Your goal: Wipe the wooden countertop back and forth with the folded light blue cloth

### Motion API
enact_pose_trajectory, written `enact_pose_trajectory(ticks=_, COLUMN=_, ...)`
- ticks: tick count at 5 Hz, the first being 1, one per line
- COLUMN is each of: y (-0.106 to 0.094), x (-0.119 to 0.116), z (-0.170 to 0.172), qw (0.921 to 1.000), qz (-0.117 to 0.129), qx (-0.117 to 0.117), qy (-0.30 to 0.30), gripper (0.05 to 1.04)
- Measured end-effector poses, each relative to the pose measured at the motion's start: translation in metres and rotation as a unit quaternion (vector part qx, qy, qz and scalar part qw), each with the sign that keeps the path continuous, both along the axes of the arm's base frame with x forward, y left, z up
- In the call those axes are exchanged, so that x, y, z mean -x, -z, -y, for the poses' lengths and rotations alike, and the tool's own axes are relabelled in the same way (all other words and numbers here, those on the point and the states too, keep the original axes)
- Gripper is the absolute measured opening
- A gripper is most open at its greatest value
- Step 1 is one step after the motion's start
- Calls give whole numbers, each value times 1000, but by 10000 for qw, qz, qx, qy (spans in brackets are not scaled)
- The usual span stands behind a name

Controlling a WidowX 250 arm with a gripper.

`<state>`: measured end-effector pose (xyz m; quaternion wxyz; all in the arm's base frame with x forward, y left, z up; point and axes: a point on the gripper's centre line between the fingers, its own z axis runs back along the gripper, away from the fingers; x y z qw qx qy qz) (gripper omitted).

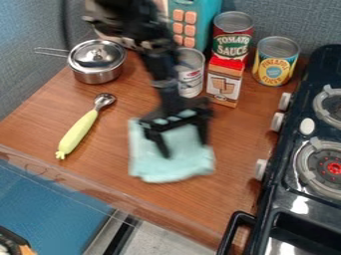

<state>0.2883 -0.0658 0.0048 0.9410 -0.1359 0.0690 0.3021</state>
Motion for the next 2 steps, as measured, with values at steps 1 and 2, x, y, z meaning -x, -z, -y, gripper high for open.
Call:
enact_pose_trajectory(ticks=1, y=0, x=4, z=28, qw=9992, qz=11, qx=59, qy=397, gripper=1001)
enact_pose_trajectory(ticks=2, y=1, x=4, z=28, qw=9992, qz=14, qx=-9, qy=409, gripper=1001)
